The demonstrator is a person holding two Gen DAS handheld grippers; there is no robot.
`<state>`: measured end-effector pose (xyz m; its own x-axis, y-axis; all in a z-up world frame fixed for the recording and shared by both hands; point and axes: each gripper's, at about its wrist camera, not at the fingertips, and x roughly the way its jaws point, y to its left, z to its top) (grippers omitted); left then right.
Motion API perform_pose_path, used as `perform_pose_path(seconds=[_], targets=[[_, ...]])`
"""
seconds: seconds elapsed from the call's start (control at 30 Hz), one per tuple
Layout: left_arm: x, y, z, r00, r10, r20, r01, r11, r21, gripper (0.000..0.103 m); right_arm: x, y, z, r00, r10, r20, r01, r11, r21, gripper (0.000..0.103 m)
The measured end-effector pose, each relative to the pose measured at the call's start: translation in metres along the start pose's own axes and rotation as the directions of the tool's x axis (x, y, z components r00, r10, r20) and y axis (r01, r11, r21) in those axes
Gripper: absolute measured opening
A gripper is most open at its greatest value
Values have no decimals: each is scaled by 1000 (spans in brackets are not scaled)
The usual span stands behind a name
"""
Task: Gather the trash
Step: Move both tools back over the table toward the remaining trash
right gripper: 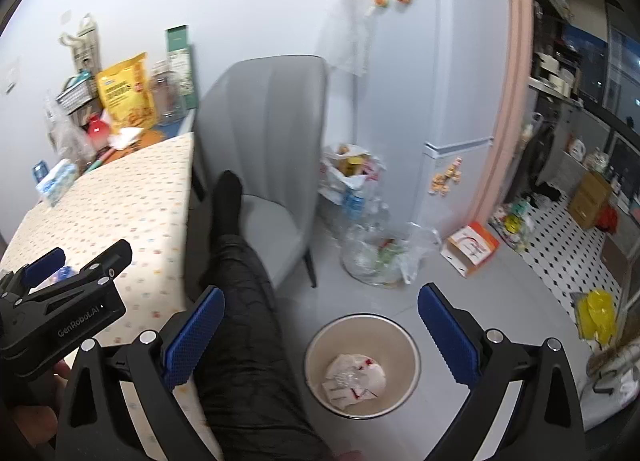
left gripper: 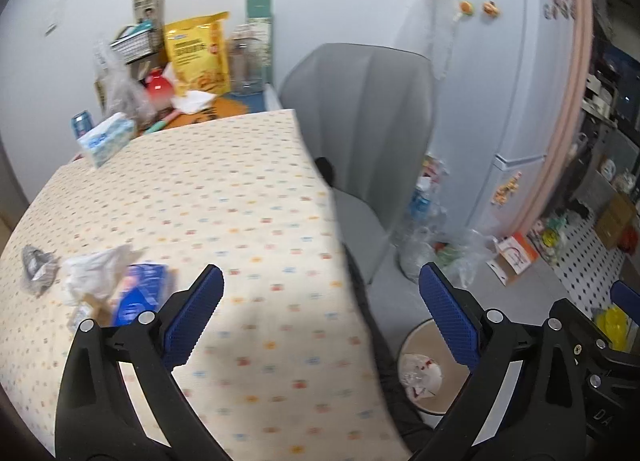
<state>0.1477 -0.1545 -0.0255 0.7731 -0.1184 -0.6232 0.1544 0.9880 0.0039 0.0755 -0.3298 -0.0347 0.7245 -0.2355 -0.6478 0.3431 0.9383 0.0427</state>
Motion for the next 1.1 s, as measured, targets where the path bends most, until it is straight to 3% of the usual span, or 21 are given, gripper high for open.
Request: perform_pose_path(seconds=[0.53,1.1], targets=[[-24,141,-26,984,177,-8,-176,972,-158,97,-7,123,-19,983,178,-35,-181,974,-137,95],[-38,206,-32,975,222,1,-216,952,-216,97,-20,202,-26,965,258,-53,-263,933,-247,95]])
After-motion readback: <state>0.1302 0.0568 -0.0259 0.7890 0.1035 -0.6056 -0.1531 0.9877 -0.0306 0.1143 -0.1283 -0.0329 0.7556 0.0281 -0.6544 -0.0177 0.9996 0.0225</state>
